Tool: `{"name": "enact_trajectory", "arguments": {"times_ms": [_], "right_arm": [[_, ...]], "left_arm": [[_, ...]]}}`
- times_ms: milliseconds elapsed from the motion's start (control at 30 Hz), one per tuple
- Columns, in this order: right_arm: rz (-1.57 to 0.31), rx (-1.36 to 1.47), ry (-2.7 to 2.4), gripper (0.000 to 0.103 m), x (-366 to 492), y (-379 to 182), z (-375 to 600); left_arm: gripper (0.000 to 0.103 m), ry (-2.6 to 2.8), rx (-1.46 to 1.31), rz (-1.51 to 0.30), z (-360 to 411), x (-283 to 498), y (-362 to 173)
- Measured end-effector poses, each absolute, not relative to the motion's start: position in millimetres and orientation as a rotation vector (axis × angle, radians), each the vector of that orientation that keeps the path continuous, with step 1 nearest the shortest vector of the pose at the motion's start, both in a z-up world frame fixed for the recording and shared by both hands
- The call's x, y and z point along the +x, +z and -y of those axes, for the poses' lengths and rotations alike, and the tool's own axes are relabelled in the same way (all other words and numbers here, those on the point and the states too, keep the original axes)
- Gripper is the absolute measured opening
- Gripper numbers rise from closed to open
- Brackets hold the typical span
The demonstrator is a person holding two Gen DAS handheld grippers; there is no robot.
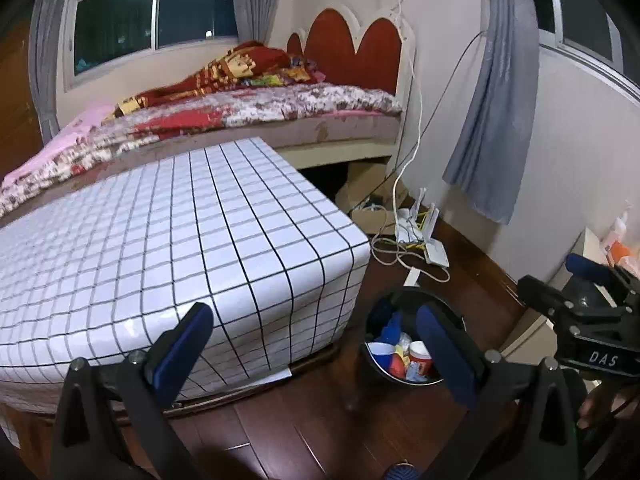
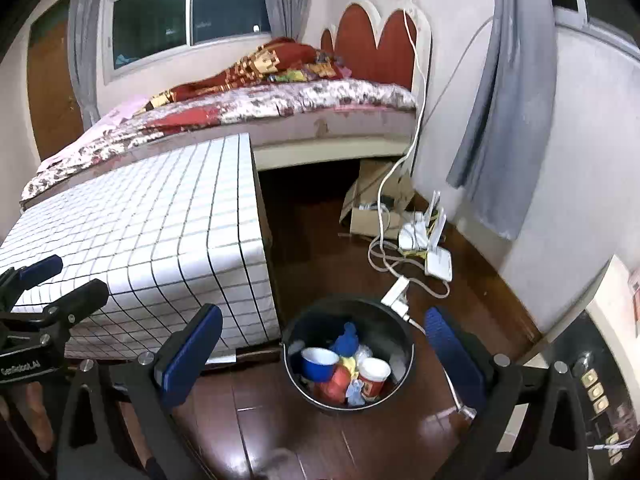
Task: Collect trash
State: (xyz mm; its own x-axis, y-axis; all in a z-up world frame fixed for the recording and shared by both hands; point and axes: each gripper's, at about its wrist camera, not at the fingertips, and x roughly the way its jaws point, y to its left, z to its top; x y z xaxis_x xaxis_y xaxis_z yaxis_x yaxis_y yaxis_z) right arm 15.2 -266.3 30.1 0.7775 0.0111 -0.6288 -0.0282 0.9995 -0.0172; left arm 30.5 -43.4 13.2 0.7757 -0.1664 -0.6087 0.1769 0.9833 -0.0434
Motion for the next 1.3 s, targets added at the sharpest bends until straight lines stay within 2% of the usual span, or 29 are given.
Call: {"name": "enact_trajectory", "arguments": {"times_ms": [367,1300], "right_arm": [[-0.607,-0.033,0.004,0.102,-20,60,268],[-0.596,-0.032,-0.009,0.102,-22,60,266]], "left_arm": [[0.102,-0.151,0.019,-0.576,39,5,40],[0.102,-0.174,0.042,-0.566,50,-1,36]]}}
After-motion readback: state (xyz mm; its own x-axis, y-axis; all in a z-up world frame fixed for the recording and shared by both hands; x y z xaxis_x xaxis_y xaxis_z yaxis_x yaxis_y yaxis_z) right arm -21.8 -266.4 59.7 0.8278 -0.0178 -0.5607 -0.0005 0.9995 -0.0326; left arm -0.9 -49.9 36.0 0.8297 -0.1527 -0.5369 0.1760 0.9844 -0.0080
